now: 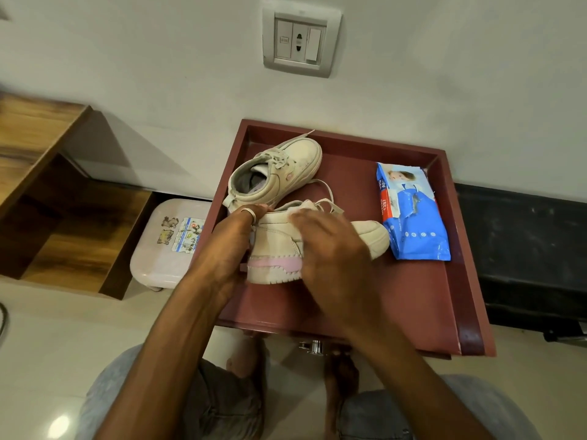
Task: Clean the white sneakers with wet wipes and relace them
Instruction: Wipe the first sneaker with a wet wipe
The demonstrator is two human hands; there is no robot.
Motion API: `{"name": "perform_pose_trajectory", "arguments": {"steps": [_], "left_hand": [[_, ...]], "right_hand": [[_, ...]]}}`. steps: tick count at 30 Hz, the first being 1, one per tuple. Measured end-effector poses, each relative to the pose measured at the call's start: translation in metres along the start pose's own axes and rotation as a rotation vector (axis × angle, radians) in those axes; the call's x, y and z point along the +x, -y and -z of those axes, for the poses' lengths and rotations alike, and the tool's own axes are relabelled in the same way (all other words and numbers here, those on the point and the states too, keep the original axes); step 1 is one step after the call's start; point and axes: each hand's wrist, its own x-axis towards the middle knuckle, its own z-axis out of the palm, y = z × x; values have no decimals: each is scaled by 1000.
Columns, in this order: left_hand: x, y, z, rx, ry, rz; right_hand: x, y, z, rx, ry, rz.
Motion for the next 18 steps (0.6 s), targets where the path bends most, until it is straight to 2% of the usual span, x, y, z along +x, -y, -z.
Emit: {"name": "perform_pose_trajectory", "arguments": {"steps": [2, 6, 10, 14, 18], "left_hand": [[0, 0, 0, 15, -17, -7], [-1, 0, -1, 8, -40, -8], [1, 1, 0, 27, -44, -11], [3, 2, 0, 43, -42, -16], [5, 2, 0, 45, -43, -47]], "right_hand": [[2, -4, 3, -13, -69, -153], [-11, 11, -4, -80, 28, 102], [6, -8, 0, 1, -66, -158], [-3, 3, -2, 21, 16, 92], [6, -15, 5, 27, -75, -174]]}}
